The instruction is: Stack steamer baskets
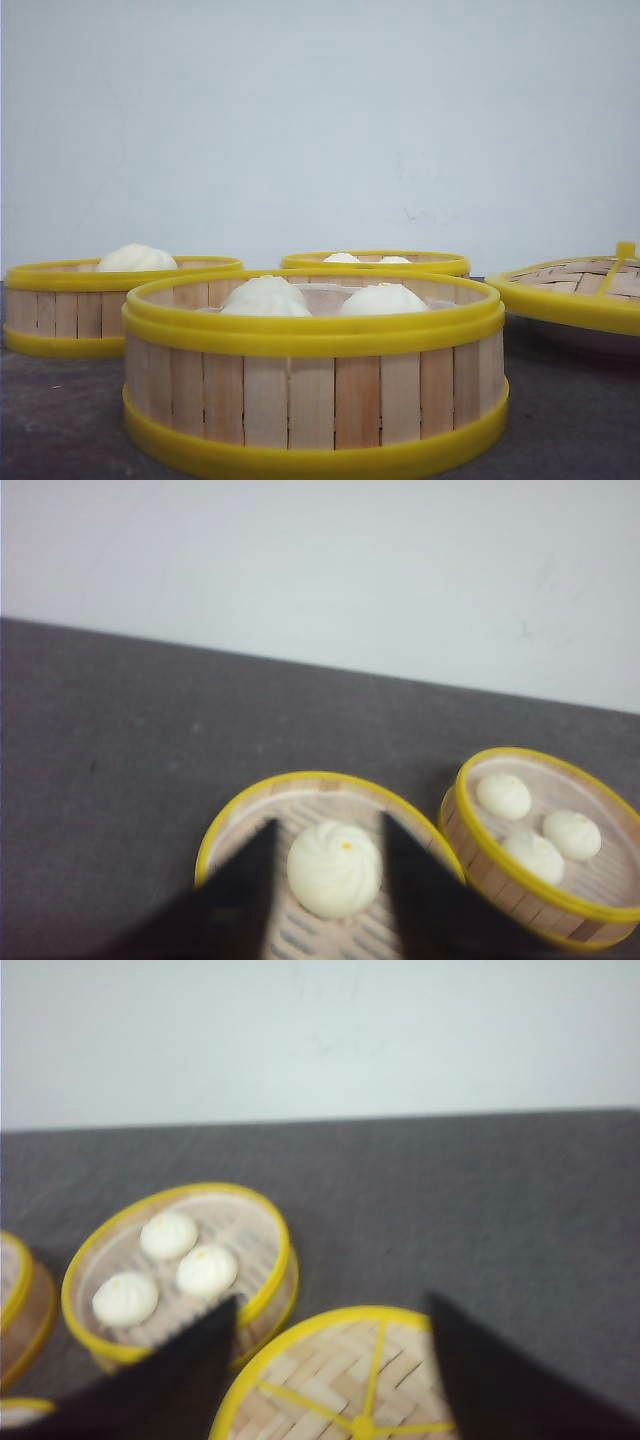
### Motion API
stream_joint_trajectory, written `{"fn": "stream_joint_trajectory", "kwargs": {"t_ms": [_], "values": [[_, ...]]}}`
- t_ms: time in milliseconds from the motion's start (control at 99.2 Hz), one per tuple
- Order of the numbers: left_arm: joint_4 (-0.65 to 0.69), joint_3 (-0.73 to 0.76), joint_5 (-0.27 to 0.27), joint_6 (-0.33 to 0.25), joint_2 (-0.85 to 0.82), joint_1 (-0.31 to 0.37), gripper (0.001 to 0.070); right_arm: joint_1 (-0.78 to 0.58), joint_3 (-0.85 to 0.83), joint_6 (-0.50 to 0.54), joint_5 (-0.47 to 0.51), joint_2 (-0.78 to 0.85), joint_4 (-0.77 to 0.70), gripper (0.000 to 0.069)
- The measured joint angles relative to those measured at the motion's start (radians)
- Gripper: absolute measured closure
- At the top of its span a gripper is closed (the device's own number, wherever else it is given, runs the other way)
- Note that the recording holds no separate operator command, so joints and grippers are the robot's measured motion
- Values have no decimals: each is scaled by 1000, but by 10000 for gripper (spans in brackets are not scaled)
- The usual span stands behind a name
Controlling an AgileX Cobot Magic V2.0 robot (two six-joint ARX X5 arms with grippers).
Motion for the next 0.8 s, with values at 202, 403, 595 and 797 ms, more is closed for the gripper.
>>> {"fn": "stream_joint_trajectory", "kwargs": {"t_ms": [202,403,595,797], "values": [[5,0,4,3,31,-24,287,38,19,23,-49,65,14,211],[34,0,37,3,47,-61,282,89,192,34,-104,254,-48,211],[50,0,52,4,47,-93,282,124,428,33,-104,520,-163,211],[50,0,59,3,47,-131,282,134,600,34,-102,806,-204,220]]}}
